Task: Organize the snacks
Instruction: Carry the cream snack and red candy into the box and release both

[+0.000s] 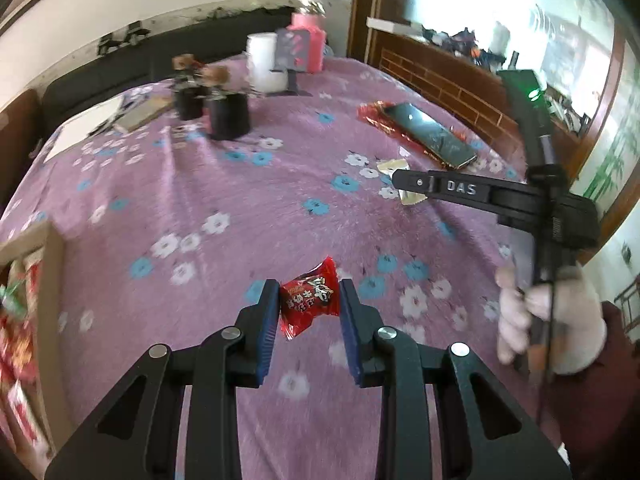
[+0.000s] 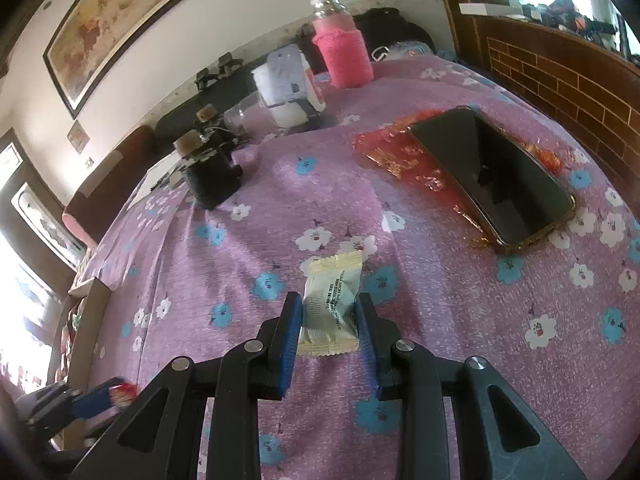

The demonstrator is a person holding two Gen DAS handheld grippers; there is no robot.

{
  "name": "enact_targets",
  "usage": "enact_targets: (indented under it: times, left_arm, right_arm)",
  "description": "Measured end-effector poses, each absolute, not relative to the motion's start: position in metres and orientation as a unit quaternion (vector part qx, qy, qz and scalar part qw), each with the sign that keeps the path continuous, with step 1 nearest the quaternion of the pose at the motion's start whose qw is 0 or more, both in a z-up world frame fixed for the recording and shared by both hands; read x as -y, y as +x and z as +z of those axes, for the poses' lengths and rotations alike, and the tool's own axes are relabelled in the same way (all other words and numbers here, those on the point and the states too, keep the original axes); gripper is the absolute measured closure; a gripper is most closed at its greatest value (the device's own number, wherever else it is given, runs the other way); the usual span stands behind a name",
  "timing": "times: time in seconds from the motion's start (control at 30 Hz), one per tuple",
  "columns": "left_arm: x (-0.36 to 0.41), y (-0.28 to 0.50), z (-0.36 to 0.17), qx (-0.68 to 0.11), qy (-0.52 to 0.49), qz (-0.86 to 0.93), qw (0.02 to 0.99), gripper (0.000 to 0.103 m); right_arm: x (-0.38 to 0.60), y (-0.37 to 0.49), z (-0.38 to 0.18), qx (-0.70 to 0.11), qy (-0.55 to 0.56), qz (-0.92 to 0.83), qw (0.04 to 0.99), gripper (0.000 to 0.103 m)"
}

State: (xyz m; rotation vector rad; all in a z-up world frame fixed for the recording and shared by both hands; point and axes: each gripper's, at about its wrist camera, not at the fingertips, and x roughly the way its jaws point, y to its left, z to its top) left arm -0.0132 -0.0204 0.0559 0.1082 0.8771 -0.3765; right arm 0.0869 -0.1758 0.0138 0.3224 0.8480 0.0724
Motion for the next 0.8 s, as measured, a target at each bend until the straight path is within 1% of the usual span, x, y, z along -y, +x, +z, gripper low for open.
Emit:
enact_targets:
  times: [0.17, 0.4, 0.53, 0.8]
  left_arm:
    - [-0.012, -0.043, 0.063, -0.418, 0.012, -0.156, 0.895, 0.077]
    - [-0.058, -0.072, 0.055, -0.426, -0.054, -0.125, 0.895, 0.076]
    - [-0.08, -0.089, 0.058, -0.42, -0.067, -0.11, 0.898, 0.076]
    - [-0.102, -0.108, 0.061, -0.401, -0.066, -0.089, 0.909, 0.076]
  right_arm:
    - [0.171, 0.085, 0.017, -0.401, 0.143, 0.037, 0.904, 0.074]
    - [0.167, 0.076, 0.022, -0.379, 0.126, 0.03, 0.916, 0.074]
    - [0.151, 0.062, 0.029, -0.373, 0.089, 0.026, 0.923, 0.074]
    - [0.097, 0.0, 0.044, -0.383, 0.086, 0.103, 0.914, 0.074]
